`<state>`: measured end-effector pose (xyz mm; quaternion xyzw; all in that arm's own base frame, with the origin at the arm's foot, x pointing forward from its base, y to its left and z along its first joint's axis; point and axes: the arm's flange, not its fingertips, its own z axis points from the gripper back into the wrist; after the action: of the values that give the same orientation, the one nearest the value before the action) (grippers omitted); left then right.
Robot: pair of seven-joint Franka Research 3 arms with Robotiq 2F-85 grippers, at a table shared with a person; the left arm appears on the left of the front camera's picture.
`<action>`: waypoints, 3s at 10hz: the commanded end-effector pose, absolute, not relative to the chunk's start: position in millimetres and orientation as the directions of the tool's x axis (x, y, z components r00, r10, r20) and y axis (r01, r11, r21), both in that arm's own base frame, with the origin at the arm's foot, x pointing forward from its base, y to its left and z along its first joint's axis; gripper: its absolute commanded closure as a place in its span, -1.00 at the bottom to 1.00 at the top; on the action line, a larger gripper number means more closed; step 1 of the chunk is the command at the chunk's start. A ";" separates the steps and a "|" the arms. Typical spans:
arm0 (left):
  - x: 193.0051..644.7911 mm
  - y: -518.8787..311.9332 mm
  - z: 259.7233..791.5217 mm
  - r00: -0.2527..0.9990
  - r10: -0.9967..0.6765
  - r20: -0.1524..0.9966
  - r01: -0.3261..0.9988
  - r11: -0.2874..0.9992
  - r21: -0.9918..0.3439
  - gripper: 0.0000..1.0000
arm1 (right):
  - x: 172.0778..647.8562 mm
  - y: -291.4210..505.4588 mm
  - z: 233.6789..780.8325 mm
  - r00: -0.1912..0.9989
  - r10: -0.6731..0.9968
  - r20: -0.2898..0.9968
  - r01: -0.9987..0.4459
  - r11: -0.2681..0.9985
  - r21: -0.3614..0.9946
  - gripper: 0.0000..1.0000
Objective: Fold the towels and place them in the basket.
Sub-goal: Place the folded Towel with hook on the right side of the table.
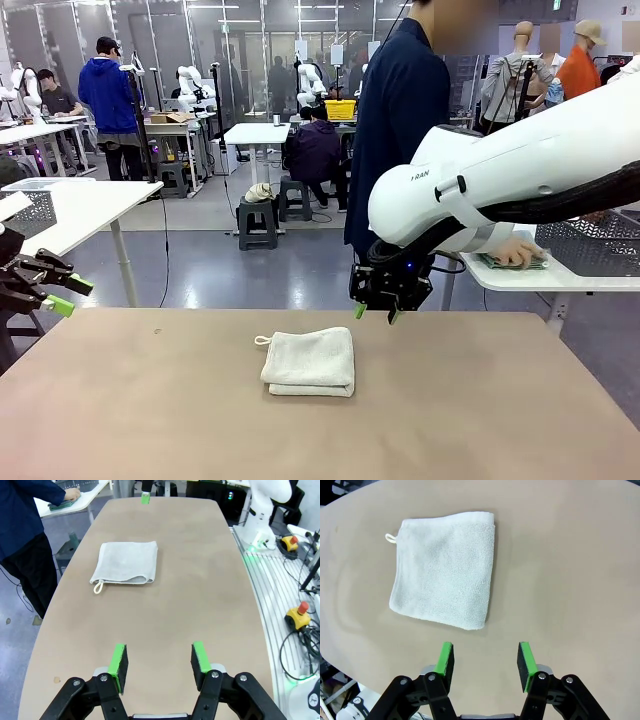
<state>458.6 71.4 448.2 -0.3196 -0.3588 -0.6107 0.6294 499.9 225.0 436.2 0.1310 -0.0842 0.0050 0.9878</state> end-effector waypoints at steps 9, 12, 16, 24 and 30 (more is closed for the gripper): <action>456.4 70.5 449.5 -0.008 -0.538 0.843 0.998 0.054 0.043 -0.31 | 530.3 270.3 323.3 0.983 -0.114 0.143 0.081 0.973 0.218 -0.30; 456.4 70.5 449.5 -0.008 -0.538 0.843 0.998 0.054 0.043 -0.31 | 542.4 271.8 313.6 0.980 -0.125 0.153 0.090 0.972 0.218 -0.30; 456.4 70.5 449.5 -0.008 -0.538 0.843 0.998 0.054 0.043 -0.31 | 551.7 278.0 305.6 0.977 -0.133 0.168 0.089 0.965 0.246 -0.30; 456.4 70.5 449.5 -0.008 -0.538 0.843 0.998 0.054 0.043 -0.31 | 558.2 276.0 289.3 0.984 -0.104 0.147 0.059 0.957 0.283 0.20; 456.4 70.5 449.5 -0.008 -0.538 0.843 0.998 0.054 0.043 -0.31 | 552.8 273.3 290.8 0.987 -0.086 0.134 0.051 0.969 0.243 1.00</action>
<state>458.5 71.3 448.2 -0.3195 -0.3588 -0.6108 0.6294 555.2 275.6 292.8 0.1306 -0.0744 -0.0452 0.9876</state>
